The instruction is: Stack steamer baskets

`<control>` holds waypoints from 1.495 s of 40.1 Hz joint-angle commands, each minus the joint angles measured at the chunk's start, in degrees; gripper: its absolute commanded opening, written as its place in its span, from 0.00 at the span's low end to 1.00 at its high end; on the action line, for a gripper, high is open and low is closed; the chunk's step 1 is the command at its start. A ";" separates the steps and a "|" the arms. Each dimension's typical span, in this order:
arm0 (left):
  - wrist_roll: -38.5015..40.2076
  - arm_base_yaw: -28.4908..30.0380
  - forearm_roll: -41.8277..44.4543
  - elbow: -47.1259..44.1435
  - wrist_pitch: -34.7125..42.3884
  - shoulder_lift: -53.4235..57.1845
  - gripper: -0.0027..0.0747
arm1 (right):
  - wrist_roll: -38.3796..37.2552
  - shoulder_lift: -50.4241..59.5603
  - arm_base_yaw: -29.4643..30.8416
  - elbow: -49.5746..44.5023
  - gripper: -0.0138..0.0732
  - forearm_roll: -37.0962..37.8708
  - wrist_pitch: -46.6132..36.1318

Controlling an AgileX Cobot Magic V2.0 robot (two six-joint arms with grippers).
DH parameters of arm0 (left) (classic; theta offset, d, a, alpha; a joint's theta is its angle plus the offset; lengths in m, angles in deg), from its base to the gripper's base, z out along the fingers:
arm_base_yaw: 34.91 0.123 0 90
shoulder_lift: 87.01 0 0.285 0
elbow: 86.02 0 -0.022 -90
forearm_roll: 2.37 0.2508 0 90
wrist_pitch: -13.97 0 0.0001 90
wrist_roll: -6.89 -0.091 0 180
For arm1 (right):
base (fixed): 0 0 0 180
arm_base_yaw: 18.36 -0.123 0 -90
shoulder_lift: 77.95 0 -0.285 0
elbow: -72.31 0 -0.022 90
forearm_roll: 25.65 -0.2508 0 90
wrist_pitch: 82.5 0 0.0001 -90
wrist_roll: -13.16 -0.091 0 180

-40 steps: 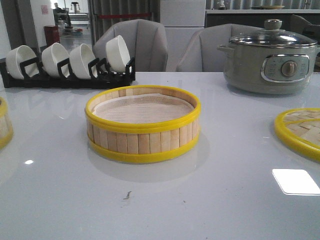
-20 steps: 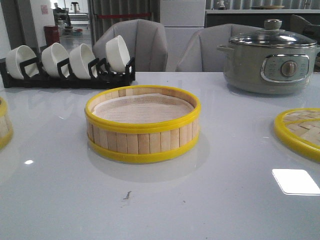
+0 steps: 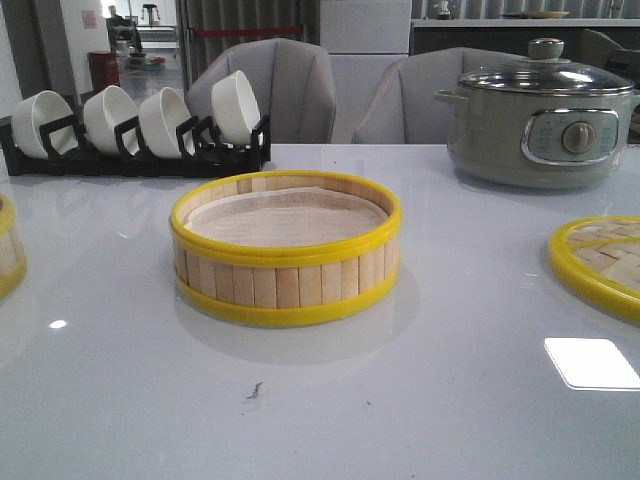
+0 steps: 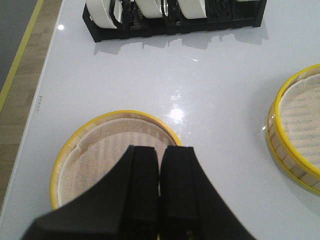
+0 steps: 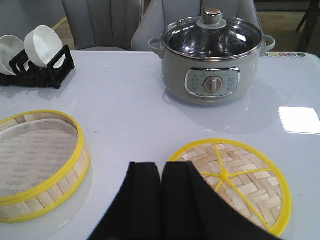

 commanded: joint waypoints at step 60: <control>-0.79 0.16 -6.09 2.05 6.46 -24.85 0.62 | 0.74 -4.36 -0.11 2.22 0.69 6.00 -2.74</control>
